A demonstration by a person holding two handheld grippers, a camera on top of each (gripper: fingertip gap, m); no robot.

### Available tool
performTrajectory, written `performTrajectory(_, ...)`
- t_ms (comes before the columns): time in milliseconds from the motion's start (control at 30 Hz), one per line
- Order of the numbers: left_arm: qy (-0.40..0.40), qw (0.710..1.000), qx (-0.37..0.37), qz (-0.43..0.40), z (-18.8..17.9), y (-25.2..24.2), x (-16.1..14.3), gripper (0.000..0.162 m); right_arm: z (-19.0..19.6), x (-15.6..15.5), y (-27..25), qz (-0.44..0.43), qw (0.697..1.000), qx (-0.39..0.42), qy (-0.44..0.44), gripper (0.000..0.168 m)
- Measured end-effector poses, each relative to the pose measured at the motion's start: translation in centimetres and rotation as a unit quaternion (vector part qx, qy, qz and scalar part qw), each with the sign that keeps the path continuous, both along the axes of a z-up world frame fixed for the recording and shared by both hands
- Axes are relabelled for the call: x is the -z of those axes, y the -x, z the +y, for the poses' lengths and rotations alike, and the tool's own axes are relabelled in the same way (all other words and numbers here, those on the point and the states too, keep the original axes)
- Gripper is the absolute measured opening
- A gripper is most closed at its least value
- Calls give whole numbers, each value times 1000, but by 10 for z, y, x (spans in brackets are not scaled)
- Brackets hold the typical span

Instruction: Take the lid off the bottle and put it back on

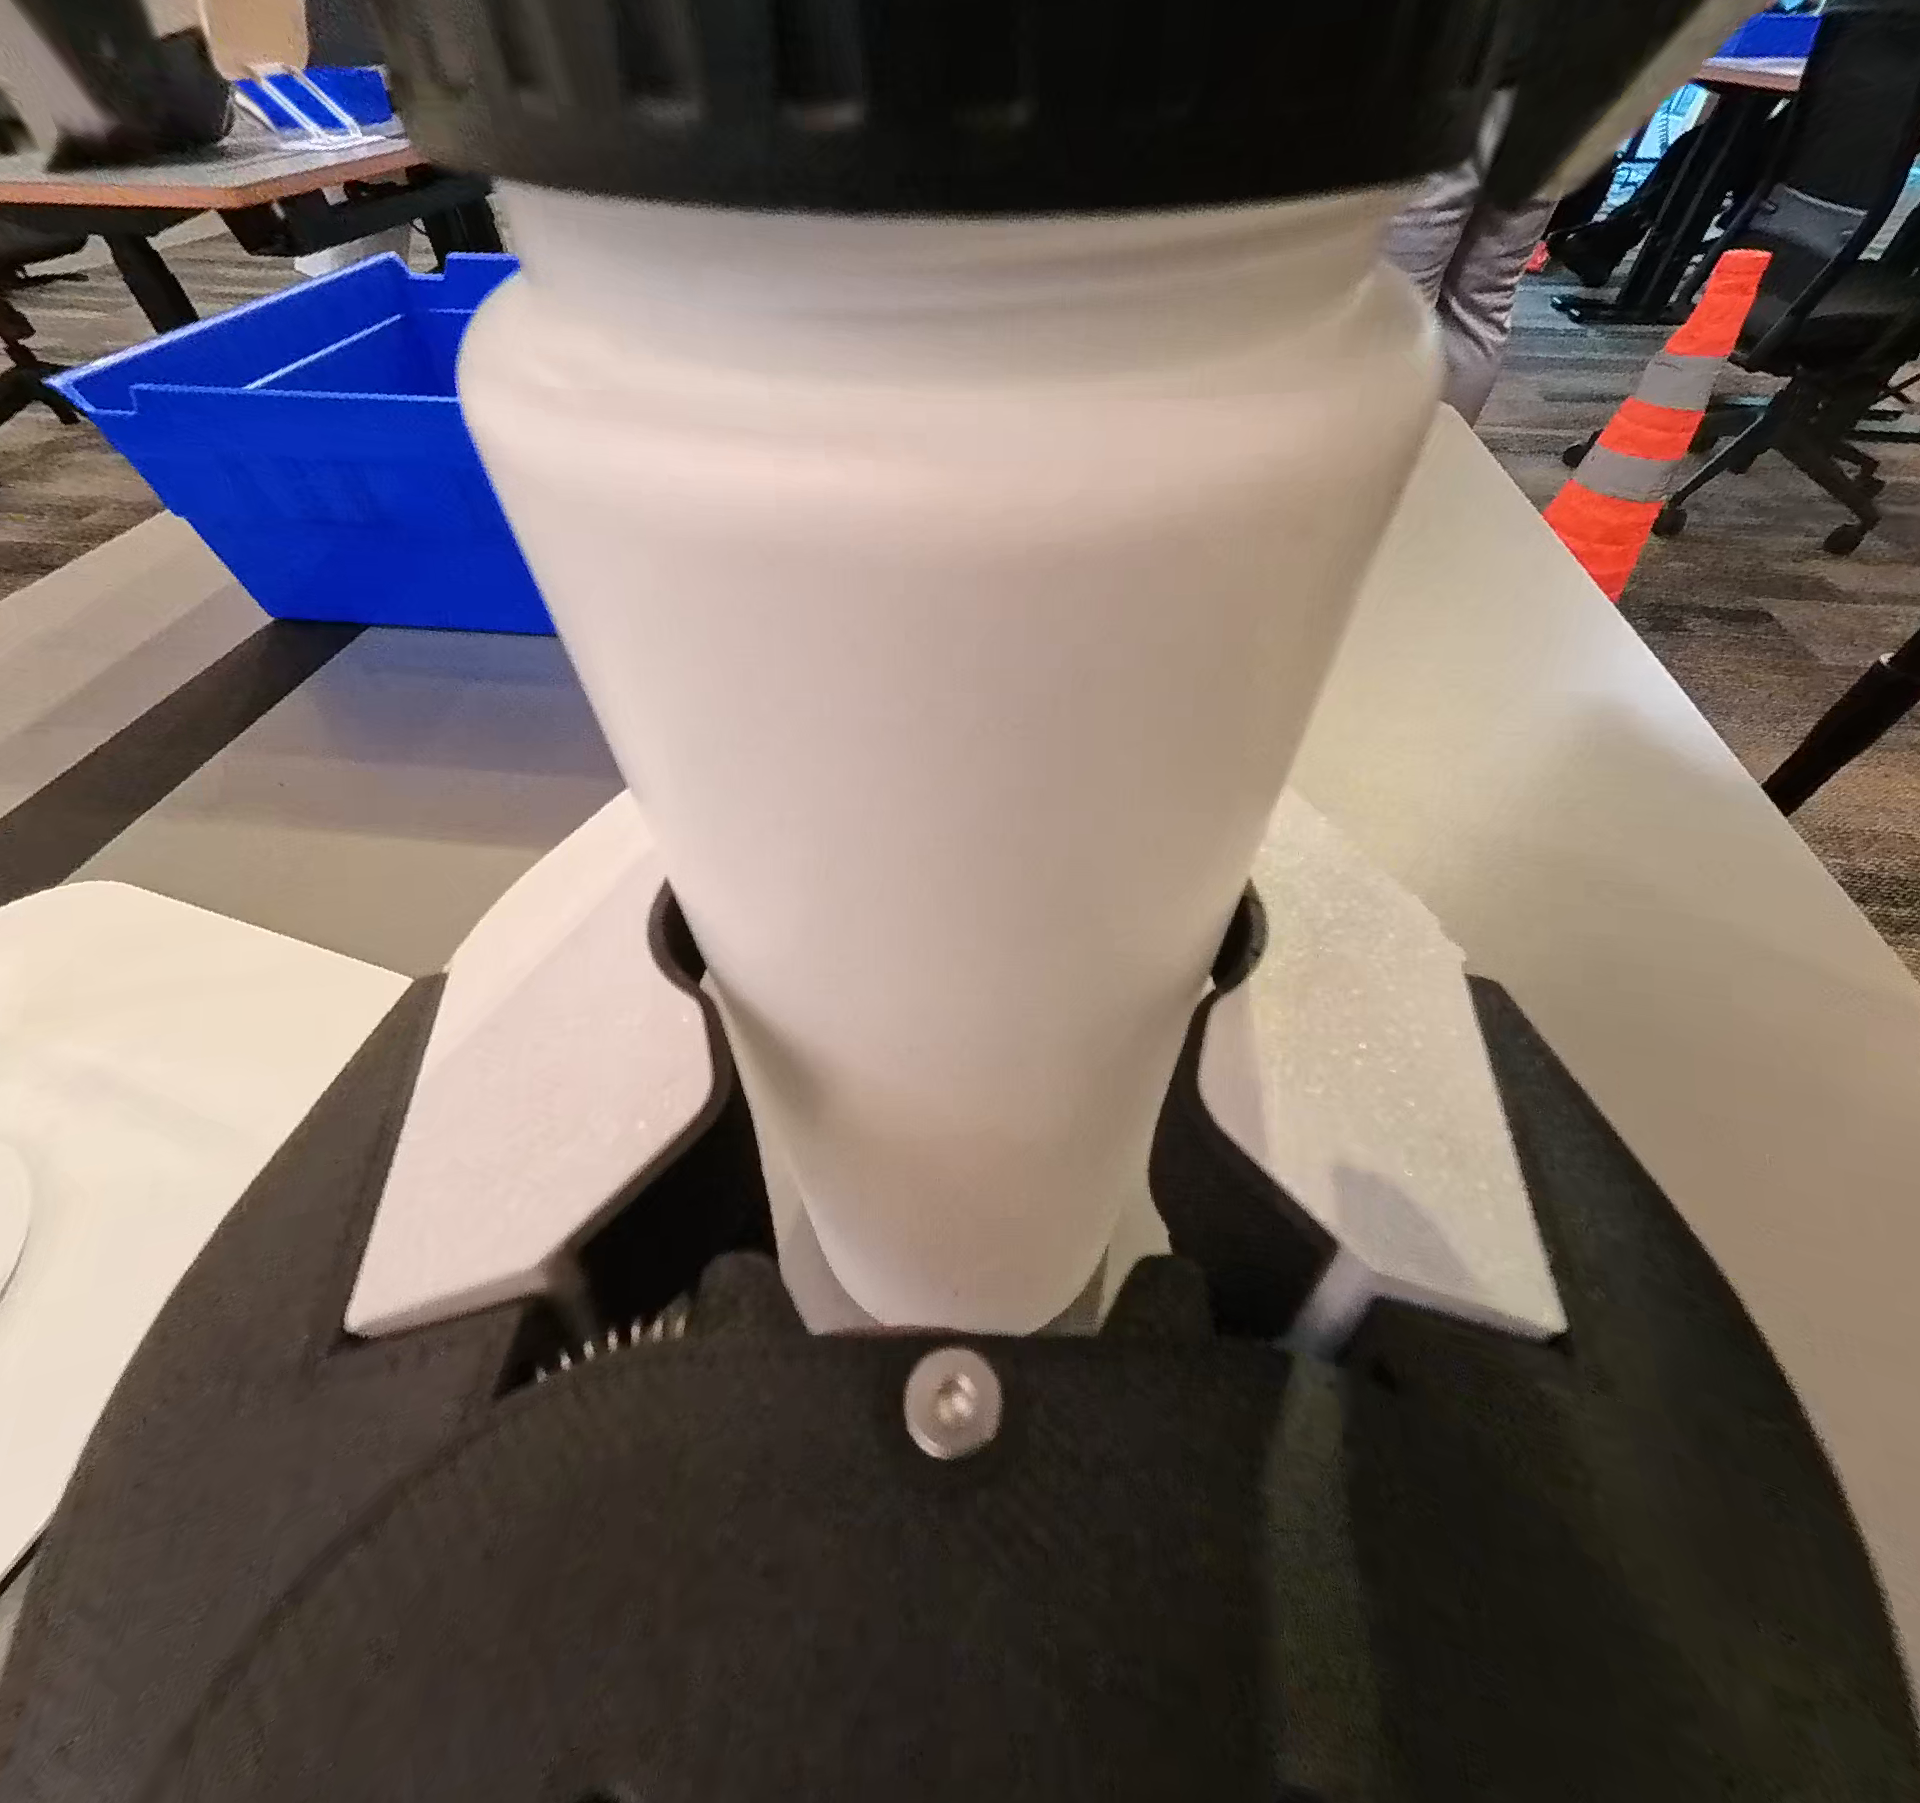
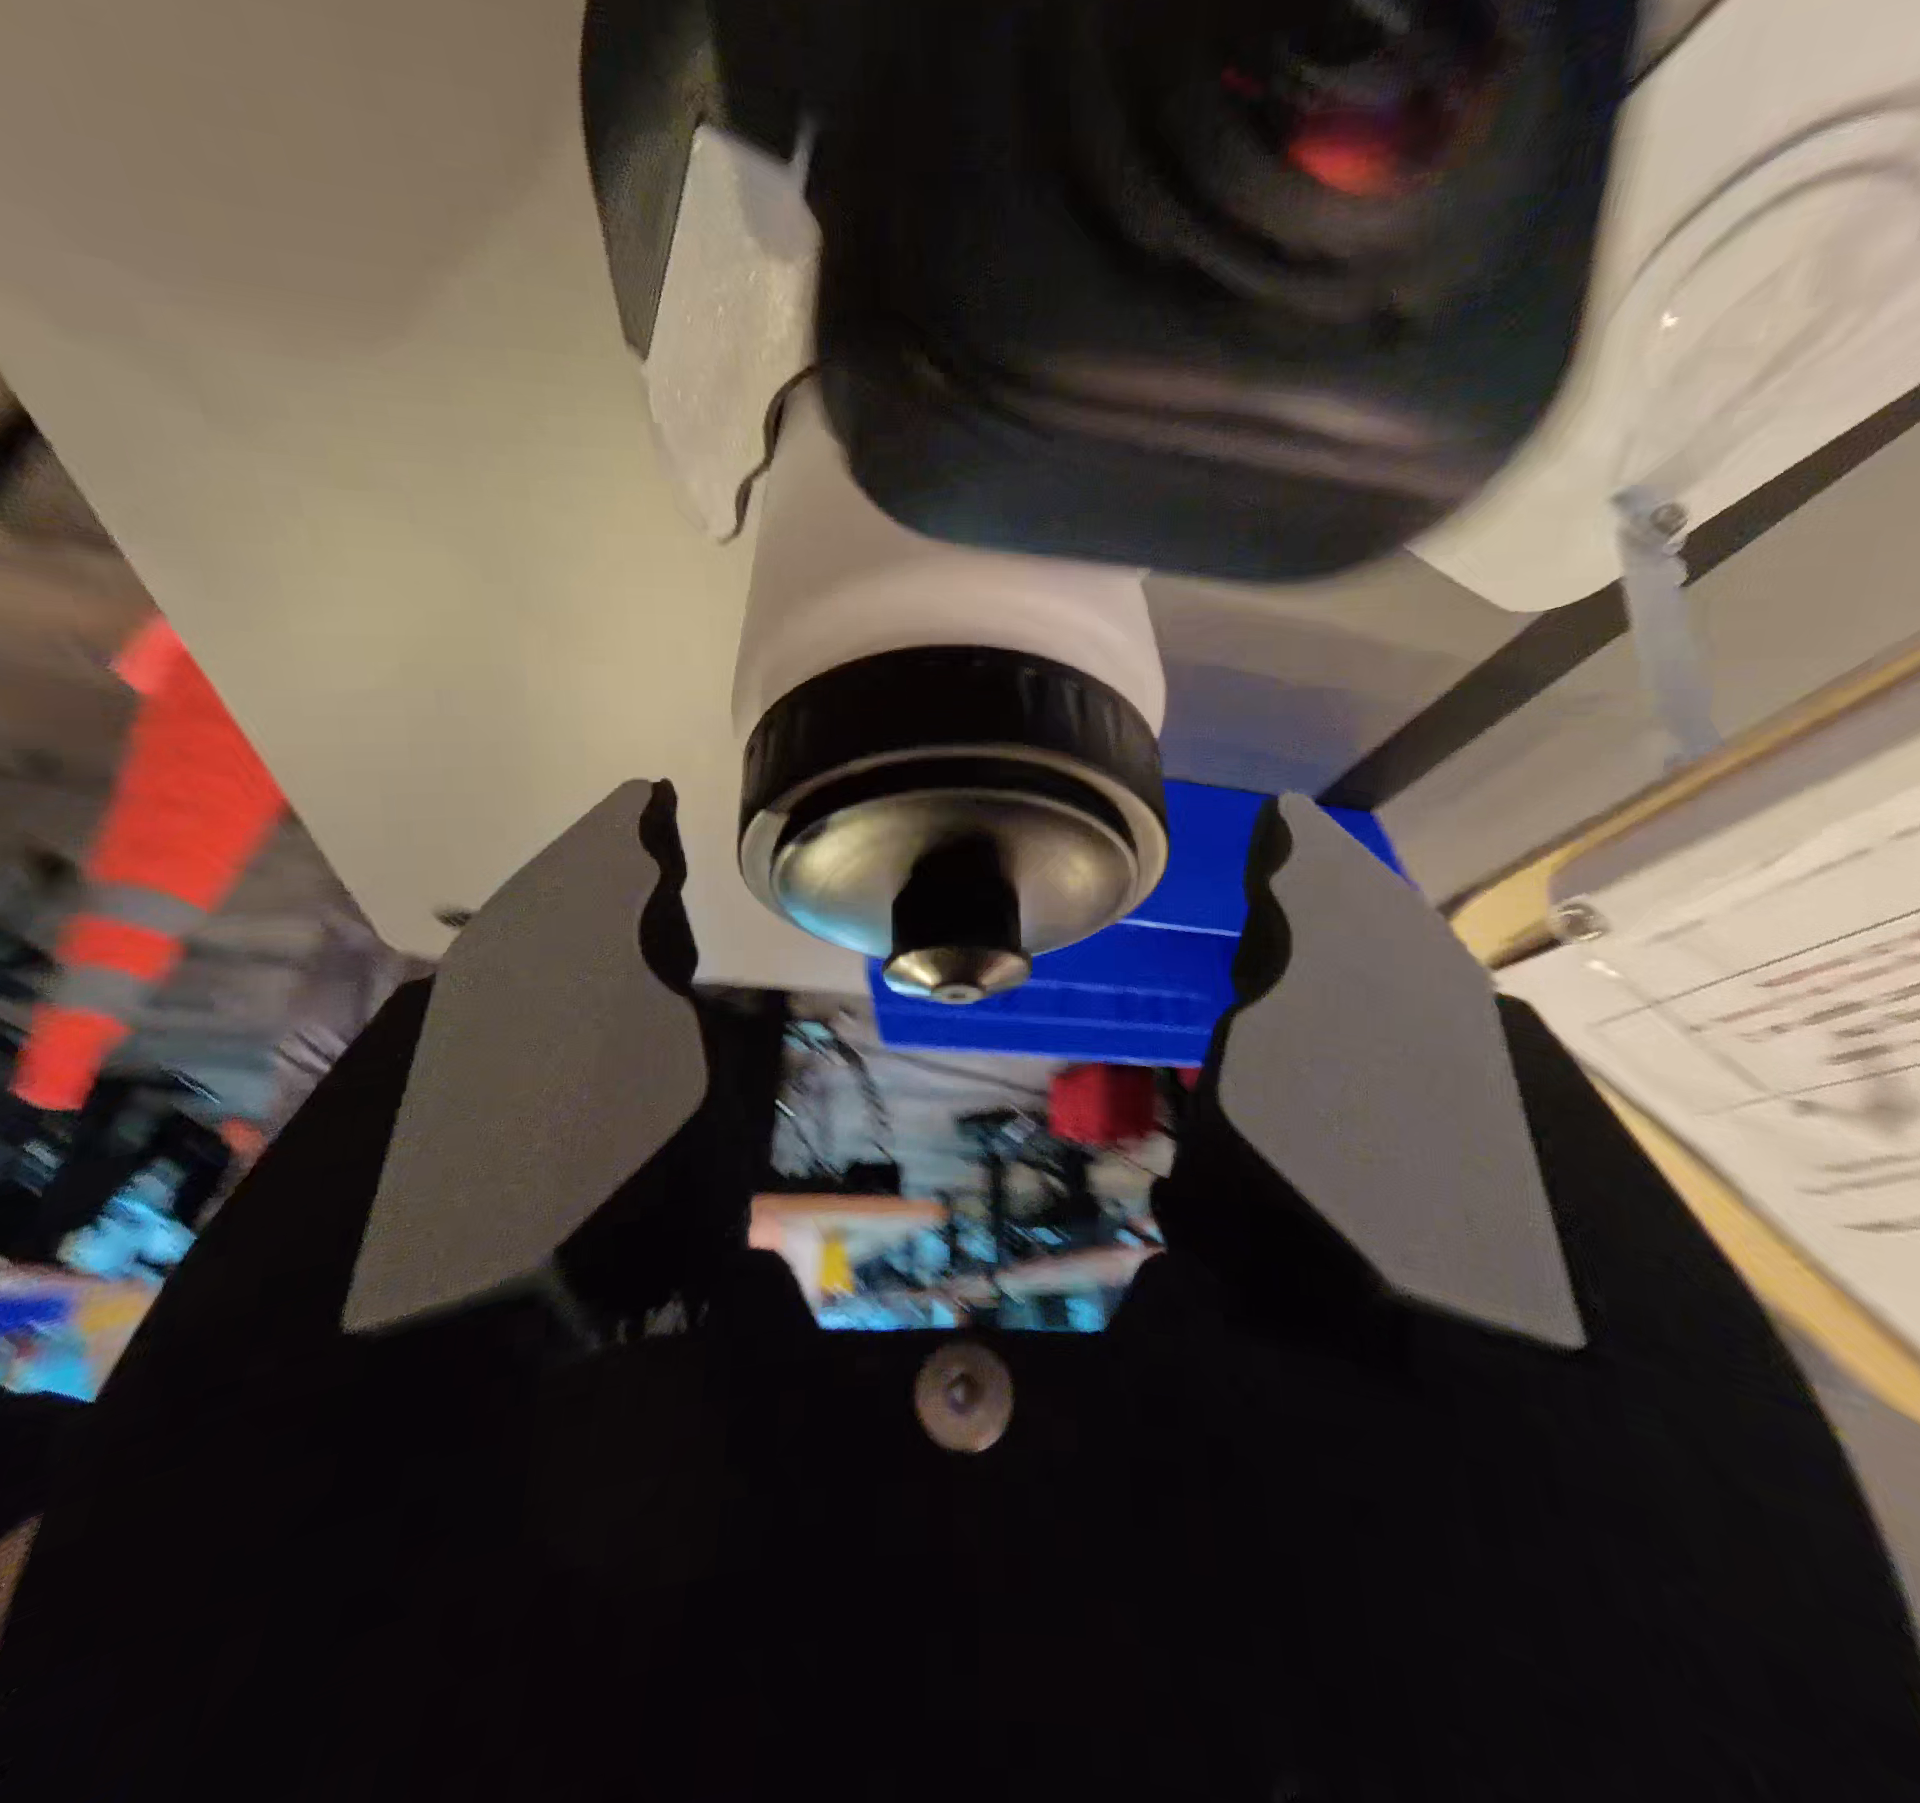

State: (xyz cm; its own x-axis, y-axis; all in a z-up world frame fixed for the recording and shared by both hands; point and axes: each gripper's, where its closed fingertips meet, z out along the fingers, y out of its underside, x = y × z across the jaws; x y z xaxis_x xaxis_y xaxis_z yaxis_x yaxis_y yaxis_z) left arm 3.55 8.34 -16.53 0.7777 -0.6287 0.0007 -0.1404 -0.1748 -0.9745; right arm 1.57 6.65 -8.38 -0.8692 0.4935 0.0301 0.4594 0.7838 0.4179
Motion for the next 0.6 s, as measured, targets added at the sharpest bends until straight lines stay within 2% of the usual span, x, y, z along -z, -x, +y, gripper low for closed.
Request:
performTrajectory(33,0,1000,0,-1,0,0,0,96,0,-1,1,22,999,35,20,102)
performTrajectory(100,0,1000,0,-1,0,0,0,96,-3,-4,4,67,989,113,73,100)
performTrajectory(200,-1,1000,0,-2,0,0,0,96,-9,-3,1,93,956,231,156,85)
performTrajectory(233,-1,1000,0,-2,0,0,0,97,-11,-2,-1,90,947,253,178,78)
performTrajectory(300,-1,1000,0,-2,0,0,0,97,-13,0,-2,87,937,273,200,76)
performTrajectory(467,-1,1000,-1,-1,0,1,0,96,-11,-1,-1,72,963,197,171,76)
performTrajectory(600,-1,1000,-2,2,0,-1,0,96,-4,-2,-5,8,993,46,104,75)
